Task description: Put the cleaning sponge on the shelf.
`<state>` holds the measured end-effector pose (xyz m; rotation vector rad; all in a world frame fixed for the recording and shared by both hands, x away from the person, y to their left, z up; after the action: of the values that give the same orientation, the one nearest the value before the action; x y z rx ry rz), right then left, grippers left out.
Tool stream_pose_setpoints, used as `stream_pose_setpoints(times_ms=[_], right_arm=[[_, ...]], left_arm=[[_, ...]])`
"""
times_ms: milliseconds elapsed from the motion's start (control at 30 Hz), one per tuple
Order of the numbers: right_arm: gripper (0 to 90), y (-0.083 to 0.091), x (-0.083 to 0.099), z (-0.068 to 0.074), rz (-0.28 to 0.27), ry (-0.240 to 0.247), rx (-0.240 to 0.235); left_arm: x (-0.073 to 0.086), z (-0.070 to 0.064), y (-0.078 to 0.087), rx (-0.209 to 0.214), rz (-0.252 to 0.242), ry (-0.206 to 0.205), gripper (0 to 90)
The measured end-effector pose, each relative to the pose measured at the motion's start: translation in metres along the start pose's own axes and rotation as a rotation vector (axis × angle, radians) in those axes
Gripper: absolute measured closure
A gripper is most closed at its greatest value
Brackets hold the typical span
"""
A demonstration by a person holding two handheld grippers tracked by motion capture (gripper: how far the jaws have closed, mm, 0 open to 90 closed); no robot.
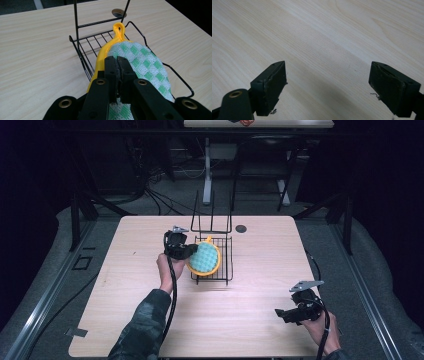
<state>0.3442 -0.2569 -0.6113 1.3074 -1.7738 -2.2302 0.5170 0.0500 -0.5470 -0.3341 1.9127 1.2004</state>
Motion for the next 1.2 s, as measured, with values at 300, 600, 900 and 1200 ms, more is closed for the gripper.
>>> stream_pose_setpoints(times_ms=[300,600,900,1200], right_arm=[[14.2,-0.001,0.000,0.000,-0.004,-0.005,-0.006],[14.3,-0.001,0.000,0.000,-0.002,-0.004,-0.007],[14.3,0.000,0.001,0.000,0.001,0.000,-0.006],[14.3,-0.001,0.000,0.002,0.001,0.011,-0.005]], left_arm=[[0.004,-0.007,-0.016,-0.007,0.005,0.005,87.5],[0.009,-0.010,-0.026,-0.019,0.006,0.014,87.5],[0.017,-0.008,-0.039,-0.036,0.030,0.024,87.3],[0.021,-0.005,-0.046,-0.059,0.035,0.030,83.6]])
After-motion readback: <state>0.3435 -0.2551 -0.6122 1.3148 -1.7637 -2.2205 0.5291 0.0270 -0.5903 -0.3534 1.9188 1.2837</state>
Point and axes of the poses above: each handheld gripper's, and its own axes: y roughly backward along the jaws, x roughly out of its underside, z roughly to its left, the point moved 10 cm from there along -y, roughly forward along the jaws, and after that the axes turned 2 degrees about y, right-handed, at the moved point
